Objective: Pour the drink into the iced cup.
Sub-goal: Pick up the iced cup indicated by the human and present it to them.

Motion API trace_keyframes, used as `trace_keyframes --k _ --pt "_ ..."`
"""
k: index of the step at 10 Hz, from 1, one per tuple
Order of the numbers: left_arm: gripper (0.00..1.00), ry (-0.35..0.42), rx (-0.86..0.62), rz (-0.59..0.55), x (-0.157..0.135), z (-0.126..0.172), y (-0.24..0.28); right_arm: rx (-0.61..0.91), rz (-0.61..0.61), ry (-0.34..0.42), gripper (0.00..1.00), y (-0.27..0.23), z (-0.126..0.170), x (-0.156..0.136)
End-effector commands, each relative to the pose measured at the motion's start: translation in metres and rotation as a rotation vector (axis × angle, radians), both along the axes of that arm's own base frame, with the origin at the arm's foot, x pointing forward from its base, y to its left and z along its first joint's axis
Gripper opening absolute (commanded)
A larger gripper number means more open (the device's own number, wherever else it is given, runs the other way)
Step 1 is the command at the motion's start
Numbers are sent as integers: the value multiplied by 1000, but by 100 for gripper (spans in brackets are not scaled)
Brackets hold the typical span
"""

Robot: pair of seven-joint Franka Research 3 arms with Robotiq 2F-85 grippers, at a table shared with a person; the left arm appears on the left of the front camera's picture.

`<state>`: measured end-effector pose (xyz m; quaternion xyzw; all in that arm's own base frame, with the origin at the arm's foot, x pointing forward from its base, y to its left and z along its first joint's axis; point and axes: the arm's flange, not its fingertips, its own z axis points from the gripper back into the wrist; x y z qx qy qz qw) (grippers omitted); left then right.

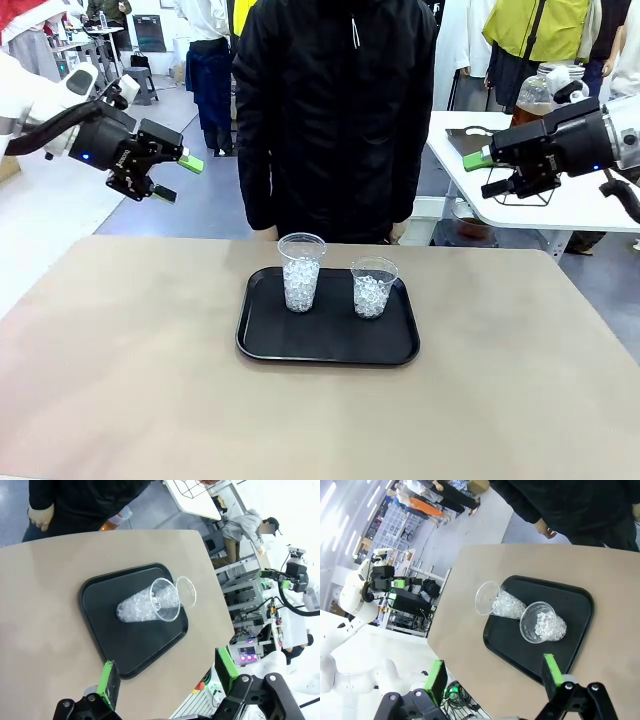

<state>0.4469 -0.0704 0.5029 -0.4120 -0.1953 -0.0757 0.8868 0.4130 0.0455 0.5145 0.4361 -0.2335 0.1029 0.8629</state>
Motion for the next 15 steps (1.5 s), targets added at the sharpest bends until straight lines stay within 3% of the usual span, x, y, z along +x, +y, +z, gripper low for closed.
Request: trace_keyframes --k 1,3,7,9,12,15 --pt "100 78 -104 46 15 -8 15 97 -46 102 100 -4 -10 18" --pt "100 188 -267 81 32 -37 40 302 -27 295 100 -31 -28 39" --pt "100 371 -427 42 48 -93 53 480 -52 468 100 -60 -77 57" --pt "100 423 -486 -24 61 -113 52 522 -65 493 100 -67 -101 66" --pt "100 442 -523 -69 80 -123 50 532 -49 515 100 -71 -125 82" --pt "100 472 -530 -117 91 -128 45 555 39 563 100 -74 -140 98"
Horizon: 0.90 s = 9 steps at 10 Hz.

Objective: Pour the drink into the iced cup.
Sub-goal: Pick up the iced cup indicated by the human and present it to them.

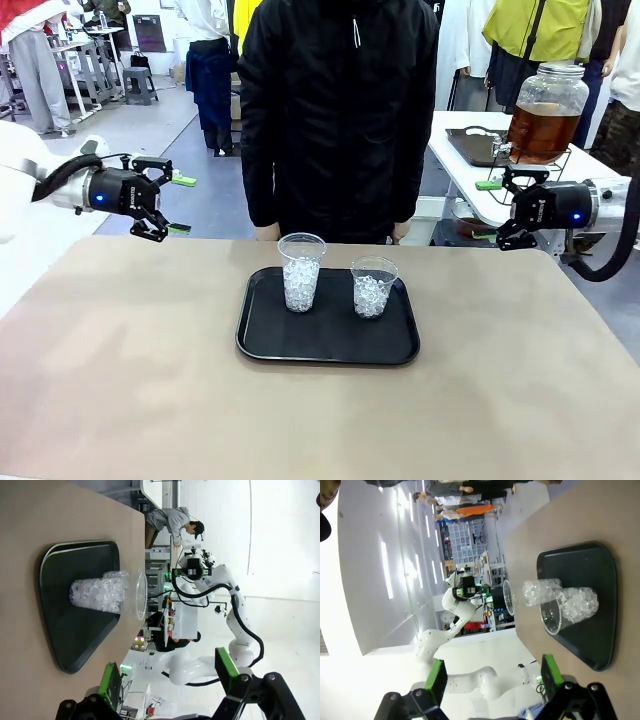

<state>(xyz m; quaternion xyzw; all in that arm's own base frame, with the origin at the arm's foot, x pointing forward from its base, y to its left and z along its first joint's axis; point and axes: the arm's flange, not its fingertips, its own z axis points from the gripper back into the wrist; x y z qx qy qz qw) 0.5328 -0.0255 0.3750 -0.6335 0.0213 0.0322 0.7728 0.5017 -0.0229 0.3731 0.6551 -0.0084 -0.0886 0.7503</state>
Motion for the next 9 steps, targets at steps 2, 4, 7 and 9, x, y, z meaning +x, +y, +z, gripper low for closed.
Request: trace_keyframes --k 2,4,7,9 --pt "100 -16 -22 -7 4 0 -1 43 71 2 100 -2 2 10" --pt "100 2 -3 -8 3 -2 -2 36 42 7 100 0 -3 7" --pt "100 2 -3 -8 3 -2 -2 36 42 7 100 0 -3 7" --pt "100 2 -3 -8 3 -2 -2 36 42 7 100 0 -3 7"
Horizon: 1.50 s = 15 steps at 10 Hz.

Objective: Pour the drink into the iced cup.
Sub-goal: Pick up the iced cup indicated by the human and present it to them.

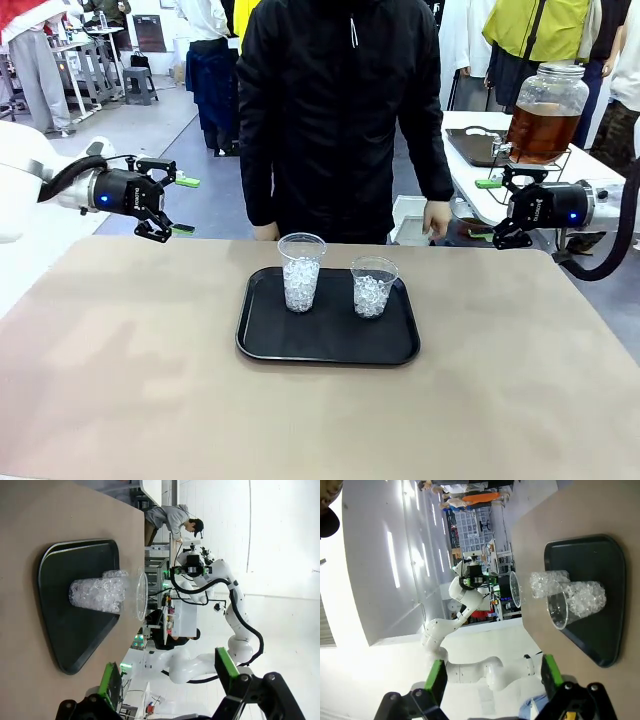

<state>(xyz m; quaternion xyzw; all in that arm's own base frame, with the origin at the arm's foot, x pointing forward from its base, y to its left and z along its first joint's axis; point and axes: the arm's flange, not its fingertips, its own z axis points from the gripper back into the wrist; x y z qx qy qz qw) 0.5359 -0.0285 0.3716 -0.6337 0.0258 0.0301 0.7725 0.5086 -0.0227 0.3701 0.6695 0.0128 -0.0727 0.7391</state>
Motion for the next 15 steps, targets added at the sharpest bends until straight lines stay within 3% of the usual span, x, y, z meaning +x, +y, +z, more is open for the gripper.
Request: trace_keyframes --k 1,15 --pt "100 -2 -2 1 0 2 1 -4 -8 -1 100 0 0 0" --pt "100 -2 -2 1 0 2 1 -4 -8 -1 100 0 0 0"
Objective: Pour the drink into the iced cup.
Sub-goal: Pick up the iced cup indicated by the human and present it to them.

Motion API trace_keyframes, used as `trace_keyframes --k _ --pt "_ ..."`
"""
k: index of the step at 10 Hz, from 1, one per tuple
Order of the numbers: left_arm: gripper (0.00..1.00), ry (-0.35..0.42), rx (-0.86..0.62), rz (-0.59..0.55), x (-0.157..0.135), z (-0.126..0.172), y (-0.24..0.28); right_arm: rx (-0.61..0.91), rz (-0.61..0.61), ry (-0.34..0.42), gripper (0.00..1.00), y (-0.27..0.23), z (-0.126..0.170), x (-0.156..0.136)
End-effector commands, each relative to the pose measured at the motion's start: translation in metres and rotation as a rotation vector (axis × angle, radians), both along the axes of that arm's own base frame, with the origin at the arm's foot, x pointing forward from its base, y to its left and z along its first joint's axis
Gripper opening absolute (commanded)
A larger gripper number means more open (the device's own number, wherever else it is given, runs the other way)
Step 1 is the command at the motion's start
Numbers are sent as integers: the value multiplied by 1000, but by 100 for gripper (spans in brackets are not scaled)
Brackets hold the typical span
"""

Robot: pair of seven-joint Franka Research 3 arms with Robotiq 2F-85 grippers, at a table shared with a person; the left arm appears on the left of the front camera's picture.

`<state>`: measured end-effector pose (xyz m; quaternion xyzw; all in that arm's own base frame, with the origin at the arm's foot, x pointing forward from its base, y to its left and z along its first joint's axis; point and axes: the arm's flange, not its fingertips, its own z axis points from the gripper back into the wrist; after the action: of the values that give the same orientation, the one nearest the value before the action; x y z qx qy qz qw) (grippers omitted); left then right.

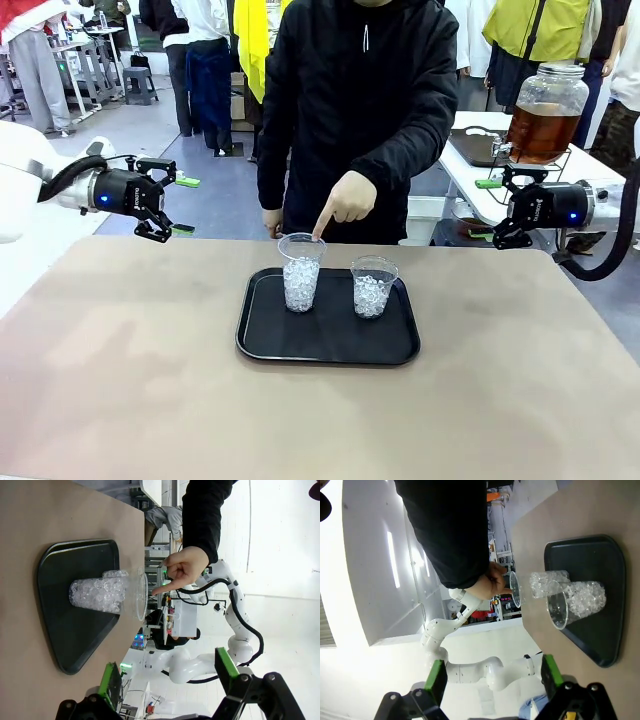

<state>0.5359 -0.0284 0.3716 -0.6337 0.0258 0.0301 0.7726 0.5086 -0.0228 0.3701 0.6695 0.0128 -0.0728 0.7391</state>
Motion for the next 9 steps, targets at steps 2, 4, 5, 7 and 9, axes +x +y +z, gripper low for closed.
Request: trace_keyframes --k 2,4,5,7,9 --pt "100 -2 -2 1 0 2 1 -4 -7 -1 100 0 0 0" --pt "100 -2 -2 1 0 2 1 -4 -7 -1 100 0 0 0" --pt "100 0 0 0 0 0 0 -4 -7 -1 100 0 0 0" --pt "100 -313 6 -94 -7 3 -4 -4 -7 -1 100 0 0 0" --pt "100 -541 12 -172 -17 -1 -12 -4 -7 -1 100 0 0 0"
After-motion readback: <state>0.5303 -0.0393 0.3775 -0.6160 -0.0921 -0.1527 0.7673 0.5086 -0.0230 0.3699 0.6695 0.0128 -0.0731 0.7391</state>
